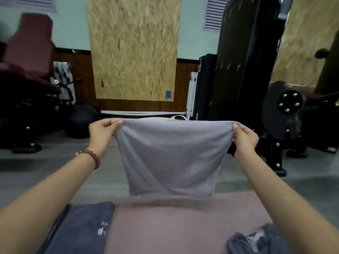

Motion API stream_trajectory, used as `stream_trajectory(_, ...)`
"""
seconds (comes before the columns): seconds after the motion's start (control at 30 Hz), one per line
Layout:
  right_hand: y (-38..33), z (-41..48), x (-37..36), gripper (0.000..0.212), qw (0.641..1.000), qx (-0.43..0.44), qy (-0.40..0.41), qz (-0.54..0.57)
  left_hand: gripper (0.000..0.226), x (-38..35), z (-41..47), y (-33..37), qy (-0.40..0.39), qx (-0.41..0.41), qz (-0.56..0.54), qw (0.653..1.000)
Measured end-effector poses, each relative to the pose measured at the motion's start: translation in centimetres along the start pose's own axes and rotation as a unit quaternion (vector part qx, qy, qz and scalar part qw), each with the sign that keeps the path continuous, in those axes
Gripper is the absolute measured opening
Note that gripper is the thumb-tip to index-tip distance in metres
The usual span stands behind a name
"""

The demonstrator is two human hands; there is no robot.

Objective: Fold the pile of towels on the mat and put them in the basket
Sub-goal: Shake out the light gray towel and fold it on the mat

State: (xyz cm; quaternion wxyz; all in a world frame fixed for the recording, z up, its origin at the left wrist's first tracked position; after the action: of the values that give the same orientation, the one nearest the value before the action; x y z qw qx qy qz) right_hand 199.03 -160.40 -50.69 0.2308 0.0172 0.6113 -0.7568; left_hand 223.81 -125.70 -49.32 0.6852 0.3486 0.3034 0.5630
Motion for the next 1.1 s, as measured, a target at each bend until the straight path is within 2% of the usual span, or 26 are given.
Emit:
stream_trajectory(0.1,-3.8,0.8,-0.5,0.013,0.999,0.035,-0.003,-0.021,0.016,0.3,1.1,3.0,-0.004,-0.007,-0.007,1.0)
stream_trajectory(0.33,-9.0,0.6,-0.7,0.017,0.99,0.101,-0.04,-0.089,0.017,1.2,2.3,7.1,0.01,-0.009,-0.018,1.0)
stream_trajectory(0.47,-10.3,-0.1,-1.0,0.018,0.99,0.113,-0.048,-0.064,0.023,1.7,1.8,8.0,0.045,-0.002,-0.055,0.997)
stream_trajectory(0.57,-9.8,-1.1,-0.4,0.023,0.992,0.1,-0.038,-0.063,0.017,1.8,0.3,8.4,0.062,-0.004,-0.052,0.997)
stream_trajectory(0.7,-7.5,-3.2,2.1,0.025,0.979,0.146,-0.035,-0.134,0.015,2.9,-3.5,6.5,0.082,0.011,-0.055,0.995)
stream_trajectory(0.83,-1.9,-5.1,5.0,0.022,0.968,0.161,-0.039,-0.191,0.019,3.7,-8.0,0.8,0.095,0.072,-0.033,0.992)
stream_trajectory(1.03,10.4,-4.6,5.6,0.019,0.963,-0.002,-0.028,-0.27,0.027,1.1,-11.1,-10.4,0.065,0.175,0.048,0.981)
stream_trajectory(1.1,13.9,-3.6,5.5,0.017,0.957,-0.024,-0.02,-0.287,0.031,0.3,-10.7,-14.2,0.051,0.204,0.056,0.976)
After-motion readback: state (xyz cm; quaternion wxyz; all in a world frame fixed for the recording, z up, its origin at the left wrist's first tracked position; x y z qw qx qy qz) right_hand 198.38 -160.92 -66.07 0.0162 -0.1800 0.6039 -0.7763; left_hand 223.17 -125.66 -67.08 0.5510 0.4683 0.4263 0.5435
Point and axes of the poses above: each hand's wrist, its own z-axis towards the middle knuckle, its own x-axis out of the back of the hand, y = z × x, the point moved 7 cm from there along z, towards the middle knuckle, and after that the axes turned 2 degrees about -z, right-handed, at the moved point
